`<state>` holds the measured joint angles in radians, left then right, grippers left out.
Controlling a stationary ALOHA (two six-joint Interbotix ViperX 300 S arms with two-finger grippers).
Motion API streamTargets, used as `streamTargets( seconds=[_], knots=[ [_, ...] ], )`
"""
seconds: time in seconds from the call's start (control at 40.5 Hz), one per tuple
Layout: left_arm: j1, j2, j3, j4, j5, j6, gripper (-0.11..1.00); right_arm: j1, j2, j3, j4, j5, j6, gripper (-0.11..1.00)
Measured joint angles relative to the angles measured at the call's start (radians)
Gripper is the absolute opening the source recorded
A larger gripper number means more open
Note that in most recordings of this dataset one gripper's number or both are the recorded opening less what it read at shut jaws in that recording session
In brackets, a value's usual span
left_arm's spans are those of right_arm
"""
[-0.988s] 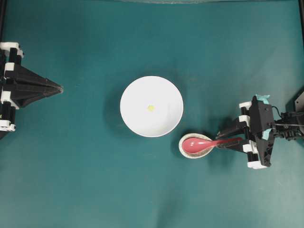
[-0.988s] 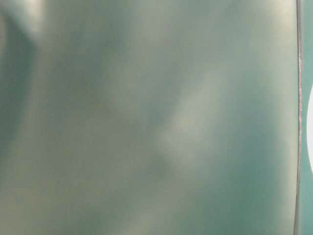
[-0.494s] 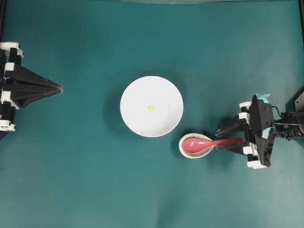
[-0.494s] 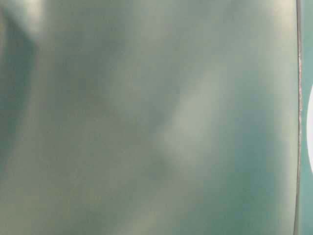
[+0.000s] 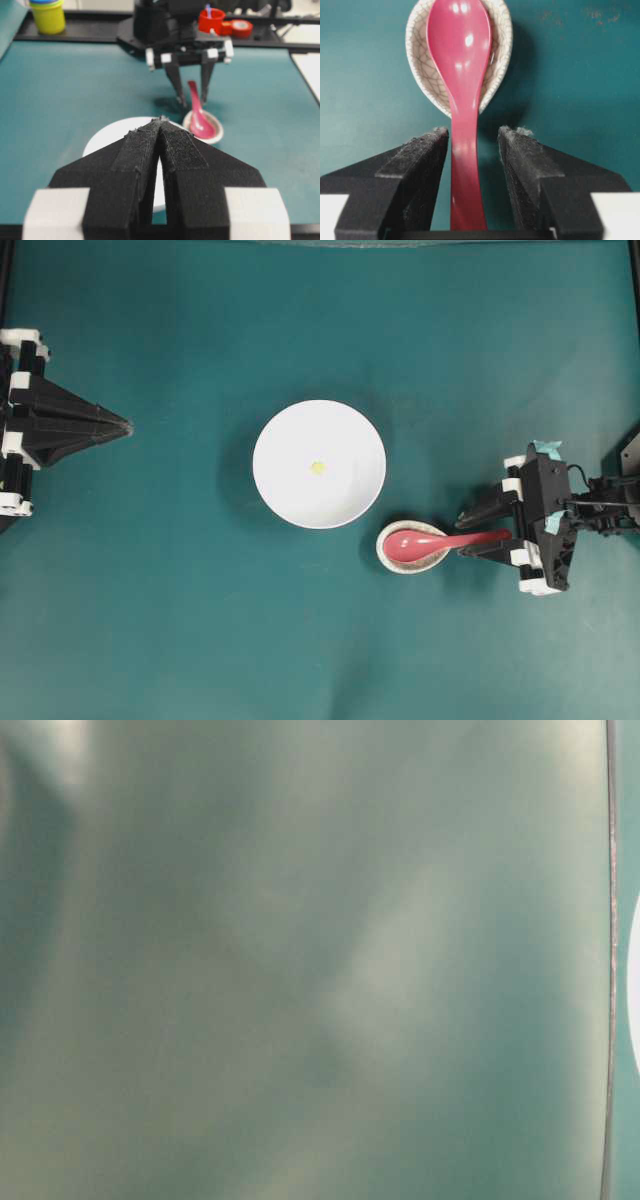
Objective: Scoop the yellow hexagonal prism block from the bowl with a spoon using the right arm.
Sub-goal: 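Close the right gripper on the pink spoon handle and adjust grip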
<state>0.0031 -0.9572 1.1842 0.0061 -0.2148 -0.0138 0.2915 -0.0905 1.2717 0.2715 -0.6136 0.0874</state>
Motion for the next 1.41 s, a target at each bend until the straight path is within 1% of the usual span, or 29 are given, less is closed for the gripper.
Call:
streamTargets(
  seconds=[0.123,0.395,0.741,0.939,1.408],
  knots=[
    [0.0,0.0,0.0,0.002,0.002,0.0,-0.01,0.0,0.008,0.008,0.0,-0.02,0.0,0.51],
    [0.0,0.0,0.0,0.002,0.0,0.0,-0.01,0.008,0.044,0.037,0.0,-0.137,0.002,0.51],
    [-0.002,0.0,0.0,0.002,0.0,0.0,-0.01,0.026,0.104,0.038,0.0,-0.235,0.003,0.5],
    [0.0,0.0,0.0,0.0,-0.002,0.0,-0.01,0.034,0.107,0.038,-0.003,-0.253,0.003,0.5],
    [0.0,0.0,0.0,0.002,-0.005,0.0,-0.01,0.034,0.109,0.04,-0.023,-0.256,0.002,0.5]
  ],
)
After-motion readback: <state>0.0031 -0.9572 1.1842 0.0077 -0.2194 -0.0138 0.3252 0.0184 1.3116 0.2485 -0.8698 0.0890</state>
